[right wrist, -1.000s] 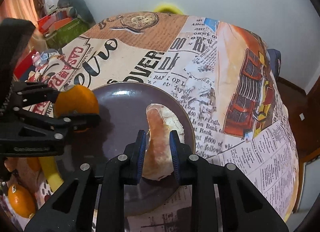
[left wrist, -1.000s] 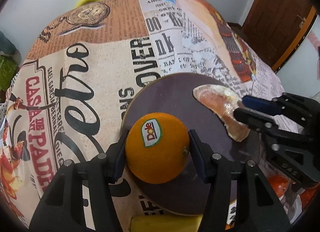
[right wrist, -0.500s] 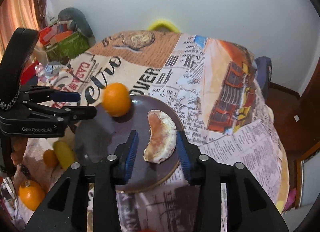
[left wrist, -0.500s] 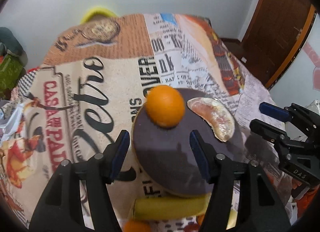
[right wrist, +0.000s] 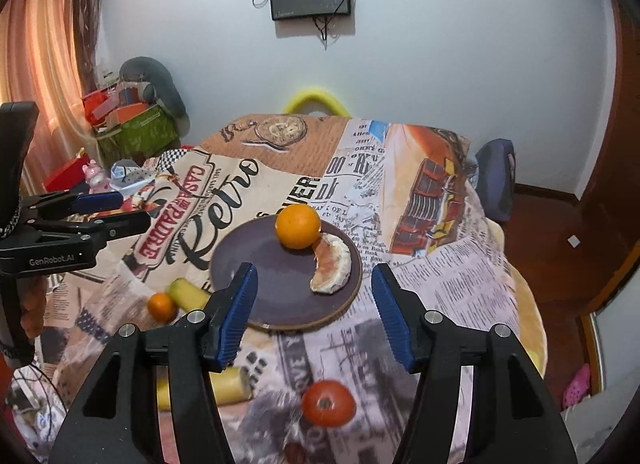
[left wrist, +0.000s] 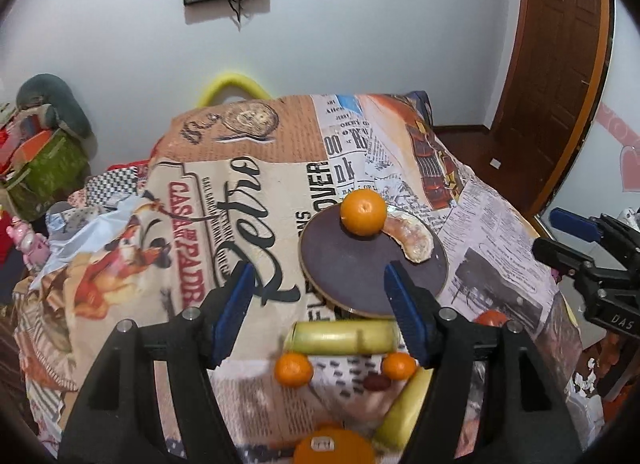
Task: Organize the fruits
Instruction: 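Grasp the large orange with the left gripper while the right gripper grasps the red tomato, then carry the orange and tomato to the purple plate and release both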
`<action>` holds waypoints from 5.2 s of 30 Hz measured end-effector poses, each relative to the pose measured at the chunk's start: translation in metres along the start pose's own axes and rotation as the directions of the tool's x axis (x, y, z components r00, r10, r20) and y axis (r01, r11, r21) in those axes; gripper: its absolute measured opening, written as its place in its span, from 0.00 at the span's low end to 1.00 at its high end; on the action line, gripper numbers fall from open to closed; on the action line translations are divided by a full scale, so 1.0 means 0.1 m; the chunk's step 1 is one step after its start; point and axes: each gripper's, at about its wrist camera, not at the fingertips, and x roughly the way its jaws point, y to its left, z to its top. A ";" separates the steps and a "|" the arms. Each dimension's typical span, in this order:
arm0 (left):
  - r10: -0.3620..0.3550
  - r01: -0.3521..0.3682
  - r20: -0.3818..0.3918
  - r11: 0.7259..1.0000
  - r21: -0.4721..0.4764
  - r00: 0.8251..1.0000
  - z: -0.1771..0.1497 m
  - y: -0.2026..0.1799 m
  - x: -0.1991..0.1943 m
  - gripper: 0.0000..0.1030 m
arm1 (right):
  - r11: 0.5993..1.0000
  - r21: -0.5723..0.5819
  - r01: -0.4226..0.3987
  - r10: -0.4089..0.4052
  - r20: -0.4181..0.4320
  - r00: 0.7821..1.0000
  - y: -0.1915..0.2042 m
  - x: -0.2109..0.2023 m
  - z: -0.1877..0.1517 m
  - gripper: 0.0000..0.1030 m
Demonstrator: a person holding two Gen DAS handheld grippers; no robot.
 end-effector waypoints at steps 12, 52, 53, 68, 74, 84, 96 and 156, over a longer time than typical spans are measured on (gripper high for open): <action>0.027 -0.029 -0.031 0.998 -0.050 0.999 -0.66 0.06 -0.31 0.67 | 0.999 0.028 0.036 -0.036 0.002 0.999 0.12 -0.32 -0.34 0.61; -0.040 0.018 -0.174 0.992 -0.126 0.984 -1.20 0.11 0.07 0.67 | 0.994 0.095 0.050 -0.027 -0.231 0.973 -0.14 0.39 -0.97 0.62; -0.042 0.020 -0.171 0.992 -0.125 0.984 -1.19 0.11 0.07 0.67 | 0.994 0.098 0.050 -0.026 -0.238 0.971 -0.16 0.44 -0.97 0.62; -0.067 0.047 -0.167 0.992 -0.120 0.984 -1.07 0.06 0.21 0.67 | 0.989 0.150 0.005 0.038 -0.285 0.958 -0.26 0.74 -1.04 0.45; -0.071 0.052 -0.157 0.991 -0.120 0.985 -1.01 0.04 0.20 0.67 | 0.987 0.160 0.002 0.043 -0.274 0.961 -0.26 0.70 -1.00 0.44; -0.069 0.060 -0.094 0.994 -0.095 0.993 -0.76 0.01 0.09 0.67 | 0.990 0.140 -0.018 0.043 -0.179 0.983 -0.20 0.49 -0.69 0.44; -0.075 0.072 -0.044 0.995 -0.073 0.996 -0.38 -0.04 0.19 0.67 | 0.995 0.090 -0.052 0.057 -0.052 0.997 -0.07 0.40 -0.25 0.44; -0.093 0.079 -0.124 0.991 -0.113 0.988 0.32 0.15 1.50 0.69 | 0.997 -0.006 -0.077 0.075 -0.175 0.982 -0.07 1.55 0.04 0.46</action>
